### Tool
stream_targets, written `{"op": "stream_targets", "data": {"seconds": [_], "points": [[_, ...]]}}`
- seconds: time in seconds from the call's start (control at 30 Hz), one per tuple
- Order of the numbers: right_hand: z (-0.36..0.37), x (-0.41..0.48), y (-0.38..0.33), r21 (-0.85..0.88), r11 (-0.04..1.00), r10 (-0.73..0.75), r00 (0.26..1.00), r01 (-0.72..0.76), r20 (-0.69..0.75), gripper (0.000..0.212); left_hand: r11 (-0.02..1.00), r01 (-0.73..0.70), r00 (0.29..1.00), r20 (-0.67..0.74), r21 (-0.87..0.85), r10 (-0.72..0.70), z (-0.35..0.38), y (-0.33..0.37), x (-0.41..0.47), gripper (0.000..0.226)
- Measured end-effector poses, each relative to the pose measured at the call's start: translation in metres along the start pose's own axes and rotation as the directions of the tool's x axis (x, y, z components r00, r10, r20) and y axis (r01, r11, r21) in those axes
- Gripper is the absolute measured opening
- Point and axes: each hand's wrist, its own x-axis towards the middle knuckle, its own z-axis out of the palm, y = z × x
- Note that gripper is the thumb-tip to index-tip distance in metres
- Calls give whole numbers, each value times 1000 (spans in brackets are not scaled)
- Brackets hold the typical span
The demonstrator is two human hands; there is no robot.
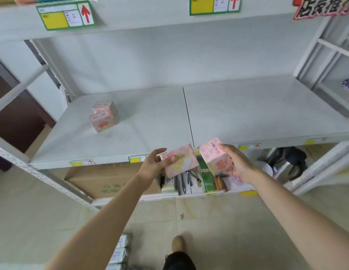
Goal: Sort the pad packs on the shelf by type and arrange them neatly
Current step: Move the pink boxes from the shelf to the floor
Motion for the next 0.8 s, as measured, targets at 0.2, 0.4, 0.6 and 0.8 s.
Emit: {"op": "stream_targets", "data": {"seconds": [0.2, 0.4, 0.6, 0.8], "points": [[-12, -74, 42, 104, 990, 94, 995, -91, -21, 23, 1000, 12, 1000, 26, 25, -13, 22, -26, -70, 31], [-8, -116, 67, 107, 981, 164, 986, -164, 5, 30, 999, 31, 999, 25, 22, -32, 27, -45, -113, 33], [17, -132, 86, 47, 981, 184, 982, -186, 42, 43, 997, 73, 997, 32, -20, -72, 10, -65, -134, 29], [61, -151, 103, 3, 972, 231, 967, -233, 108, 58, 990, 111, 994, 25, -83, -110, -26, -94, -160, 29]]}}
